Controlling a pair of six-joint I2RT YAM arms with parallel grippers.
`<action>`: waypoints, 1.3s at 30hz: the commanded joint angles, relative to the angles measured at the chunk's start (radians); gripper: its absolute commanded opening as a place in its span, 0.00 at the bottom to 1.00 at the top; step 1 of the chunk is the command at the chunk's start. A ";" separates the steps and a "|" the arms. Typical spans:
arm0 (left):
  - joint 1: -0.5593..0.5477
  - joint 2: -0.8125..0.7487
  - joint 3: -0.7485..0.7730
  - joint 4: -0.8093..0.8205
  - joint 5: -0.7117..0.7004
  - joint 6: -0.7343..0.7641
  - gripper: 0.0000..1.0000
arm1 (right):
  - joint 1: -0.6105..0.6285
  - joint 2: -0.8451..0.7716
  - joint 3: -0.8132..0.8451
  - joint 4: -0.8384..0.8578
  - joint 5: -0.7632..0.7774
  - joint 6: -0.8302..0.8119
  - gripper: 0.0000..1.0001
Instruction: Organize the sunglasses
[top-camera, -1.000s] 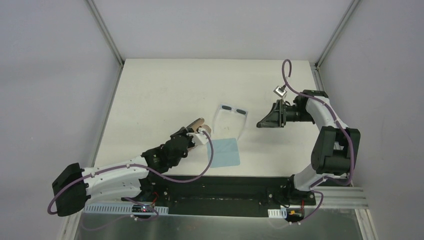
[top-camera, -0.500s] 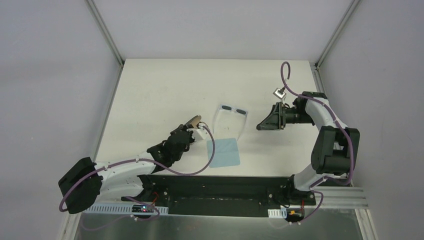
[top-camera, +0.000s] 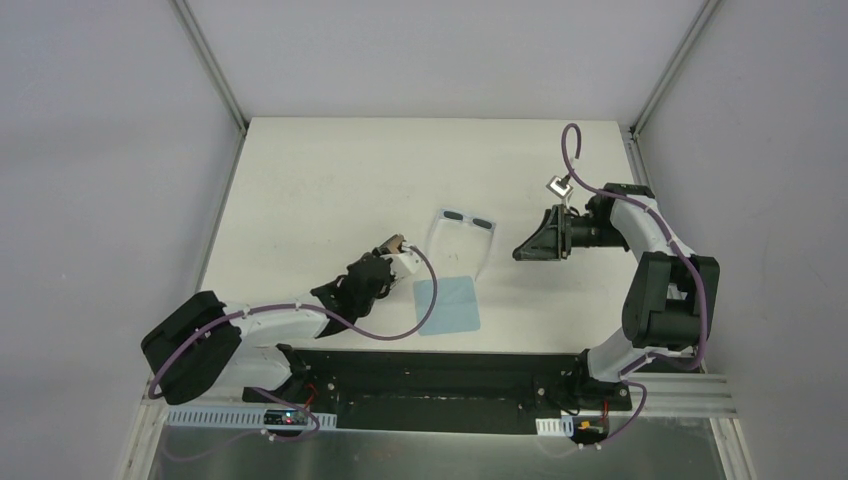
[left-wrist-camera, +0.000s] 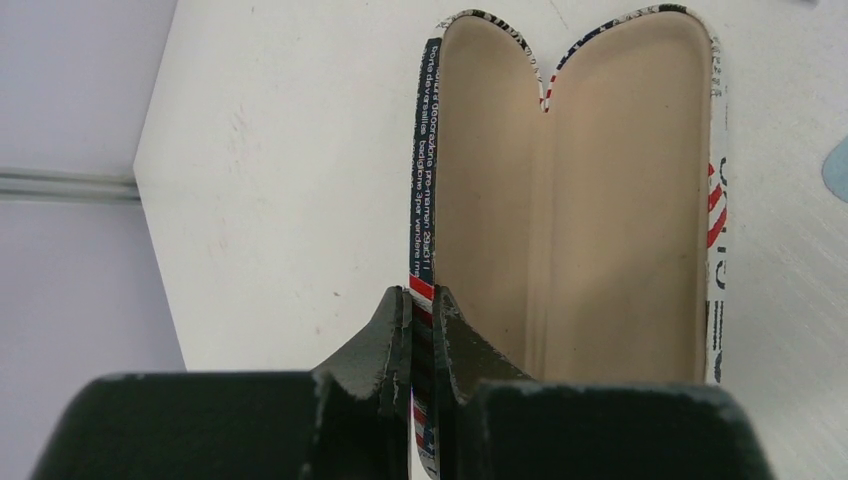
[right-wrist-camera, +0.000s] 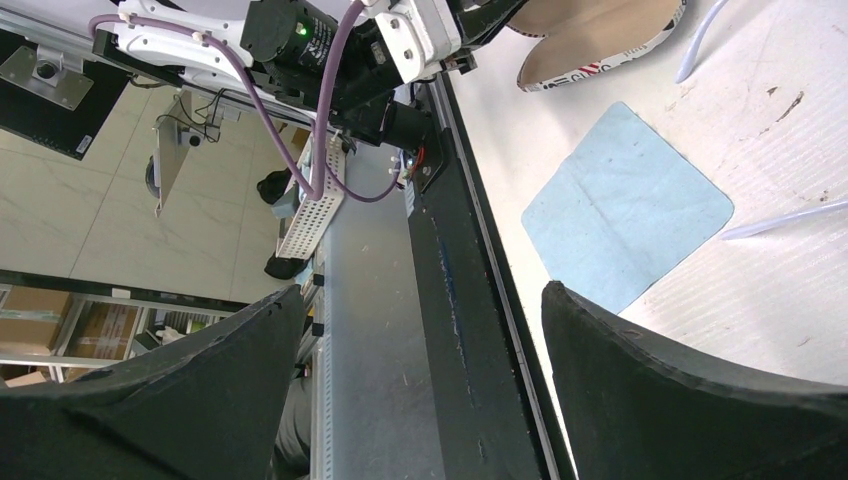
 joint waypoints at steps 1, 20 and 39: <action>0.004 -0.012 0.027 0.033 -0.007 -0.043 0.00 | -0.004 -0.012 0.001 -0.003 -0.038 -0.047 0.90; 0.004 -0.169 0.046 -0.002 -0.025 -0.100 0.46 | -0.004 -0.045 0.014 -0.002 -0.010 -0.038 0.90; 0.004 -0.067 0.482 -0.473 0.616 -0.811 0.66 | 0.185 -0.119 0.131 0.466 0.573 0.041 0.60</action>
